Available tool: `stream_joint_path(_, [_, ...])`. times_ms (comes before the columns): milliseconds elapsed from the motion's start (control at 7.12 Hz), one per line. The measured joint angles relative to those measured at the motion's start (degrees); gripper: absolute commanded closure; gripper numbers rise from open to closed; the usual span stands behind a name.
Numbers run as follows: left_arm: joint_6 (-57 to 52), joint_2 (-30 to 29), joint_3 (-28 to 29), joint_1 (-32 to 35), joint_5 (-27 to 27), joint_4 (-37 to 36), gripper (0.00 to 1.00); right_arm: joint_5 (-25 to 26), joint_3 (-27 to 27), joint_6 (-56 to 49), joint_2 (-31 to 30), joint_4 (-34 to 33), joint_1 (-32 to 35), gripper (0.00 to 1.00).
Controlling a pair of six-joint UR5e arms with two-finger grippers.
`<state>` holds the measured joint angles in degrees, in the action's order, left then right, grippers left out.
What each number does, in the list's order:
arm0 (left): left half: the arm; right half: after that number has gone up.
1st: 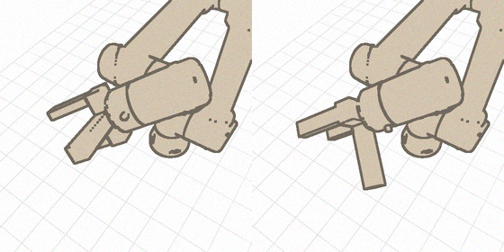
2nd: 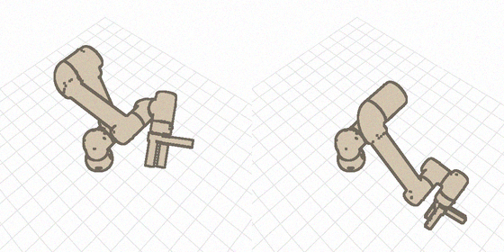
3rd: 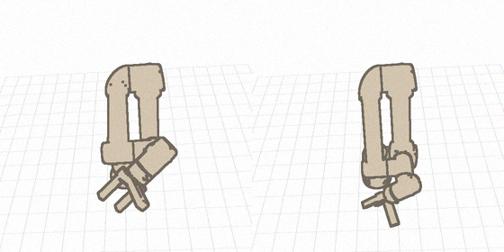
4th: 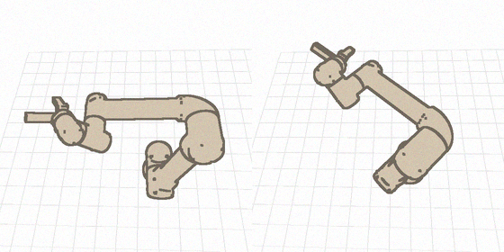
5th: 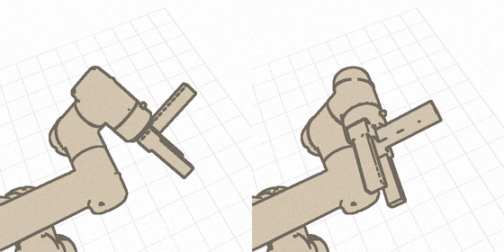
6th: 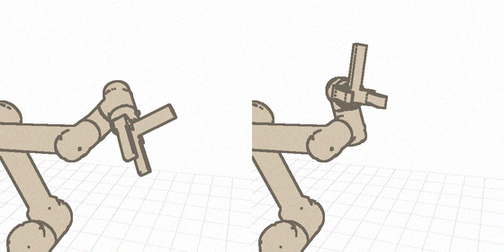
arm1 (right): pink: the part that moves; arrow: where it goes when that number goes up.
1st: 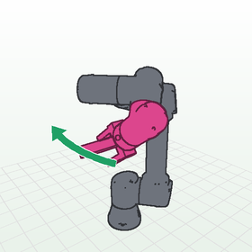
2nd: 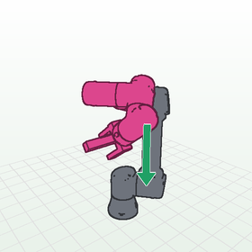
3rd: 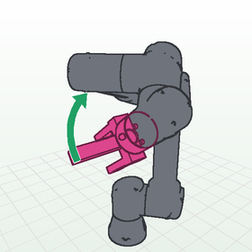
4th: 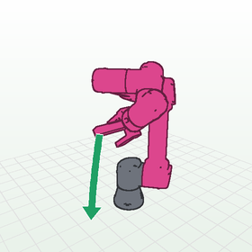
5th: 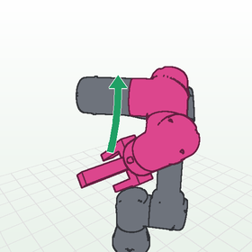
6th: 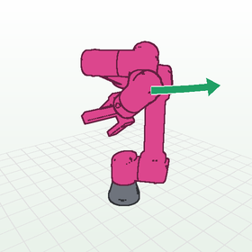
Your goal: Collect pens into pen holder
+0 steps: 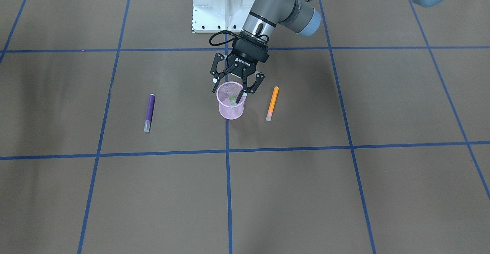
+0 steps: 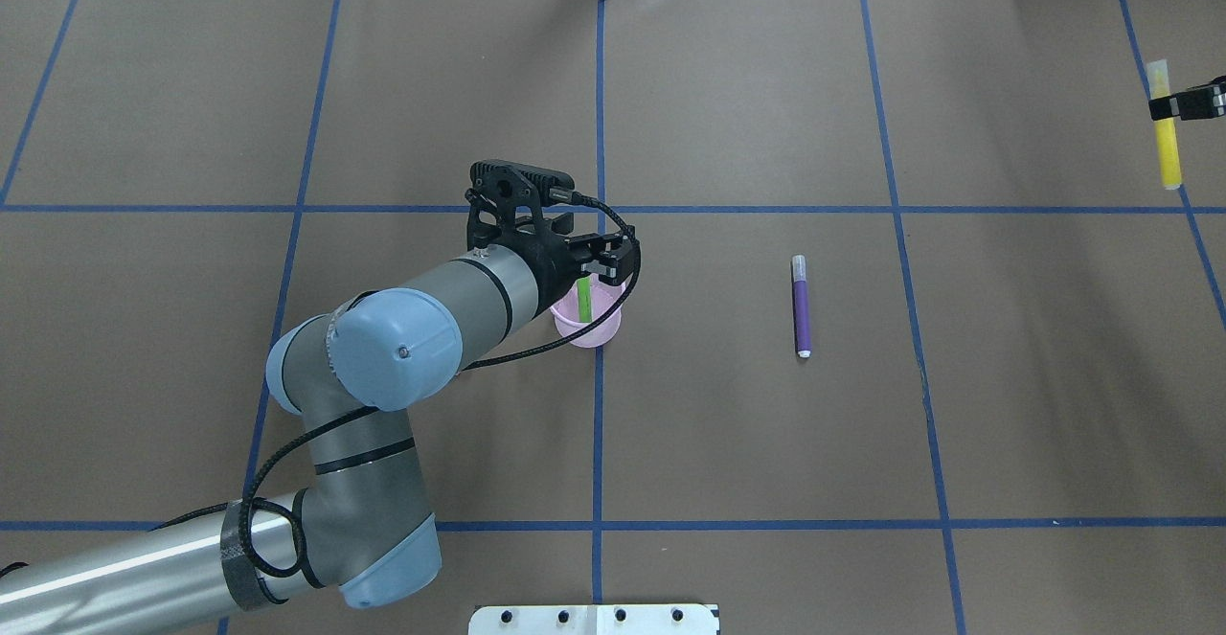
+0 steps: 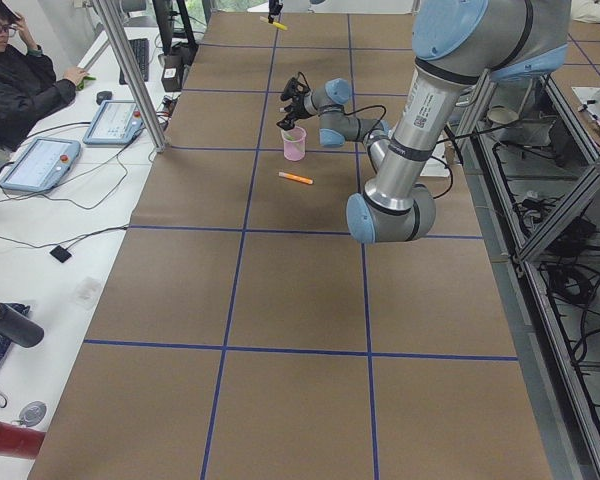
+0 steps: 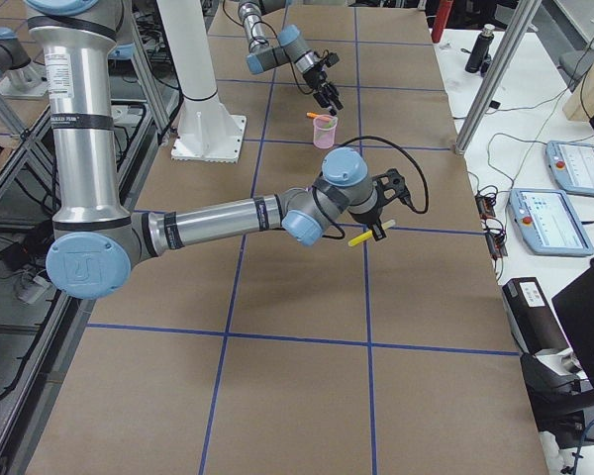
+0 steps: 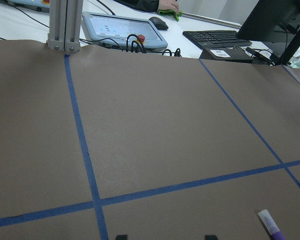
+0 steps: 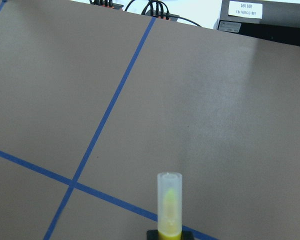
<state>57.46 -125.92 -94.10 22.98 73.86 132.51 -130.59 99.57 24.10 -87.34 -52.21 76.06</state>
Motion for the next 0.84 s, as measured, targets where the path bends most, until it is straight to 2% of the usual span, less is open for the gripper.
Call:
stream_joint_path(140, [-2.32, 0.10, -0.21, 1.48, 2.84, -0.34, 0.20, 0.87, -0.27, 0.77, 0.44, 2.13, -0.05, 1.00])
stream_joint_path(281, [-3.36, 0.41, -0.26, 4.01, 8.33, -1.58, 0.13, 1.25, -0.33, 1.64, 0.70, 4.13, -0.08, 1.00])
stream_joint_path(562, [-4.85, 0.60, -0.28, 11.41, 24.10, -7.96, 0.10, 1.44, -0.17, 3.02, 1.51, 7.07, -0.20, 1.00])
stream_joint_path(702, [-6.83, 0.62, -0.27, 14.43, 30.27, -11.84, 0.10, 1.46, -0.28, 3.59, 2.37, 8.38, -0.32, 1.00])
stream_joint_path(843, [-8.95, 0.58, -0.30, 16.37, 34.19, -16.44, 0.10, 1.52, -0.48, 3.82, 3.47, 9.58, -0.53, 1.00])
